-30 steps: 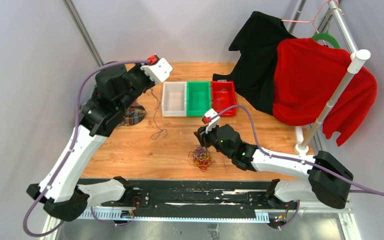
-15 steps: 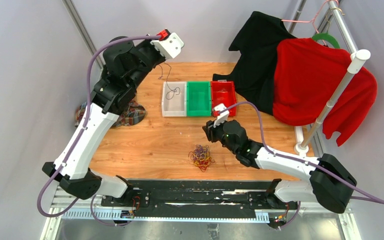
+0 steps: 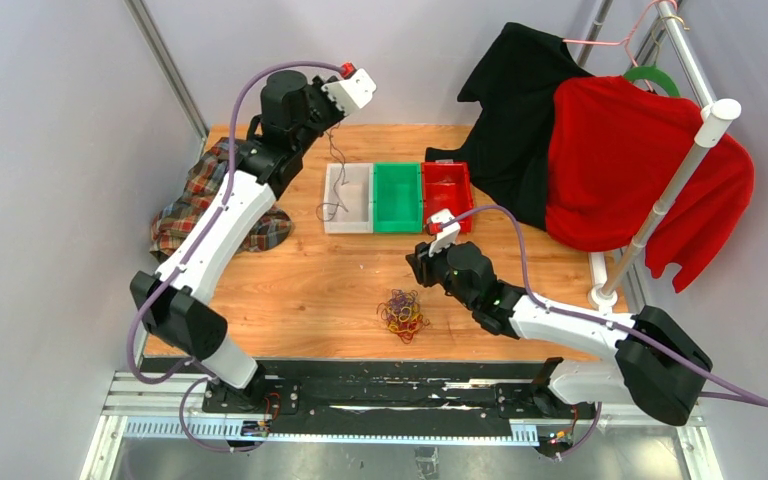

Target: Untangle the cables

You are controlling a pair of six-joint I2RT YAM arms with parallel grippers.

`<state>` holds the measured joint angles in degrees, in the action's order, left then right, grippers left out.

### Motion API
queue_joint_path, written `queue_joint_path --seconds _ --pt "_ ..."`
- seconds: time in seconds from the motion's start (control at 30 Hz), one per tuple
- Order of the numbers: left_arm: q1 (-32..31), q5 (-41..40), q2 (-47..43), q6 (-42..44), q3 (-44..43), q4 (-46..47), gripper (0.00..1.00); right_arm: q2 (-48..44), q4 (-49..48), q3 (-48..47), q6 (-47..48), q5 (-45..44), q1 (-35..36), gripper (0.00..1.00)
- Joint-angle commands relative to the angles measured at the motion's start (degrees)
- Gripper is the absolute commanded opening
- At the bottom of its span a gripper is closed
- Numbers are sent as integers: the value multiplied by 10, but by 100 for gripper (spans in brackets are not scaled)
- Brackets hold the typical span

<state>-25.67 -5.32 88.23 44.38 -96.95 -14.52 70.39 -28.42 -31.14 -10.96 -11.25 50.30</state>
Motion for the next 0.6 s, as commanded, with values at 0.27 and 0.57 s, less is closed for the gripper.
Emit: queue_joint_path --seconds 0.27,0.57 --pt "12 52 42 -63 -78 39 0 4 -22 14 -11 3 -8 28" --pt "12 48 21 -40 71 44 0 -9 -25 39 -18 -1 -15 26"
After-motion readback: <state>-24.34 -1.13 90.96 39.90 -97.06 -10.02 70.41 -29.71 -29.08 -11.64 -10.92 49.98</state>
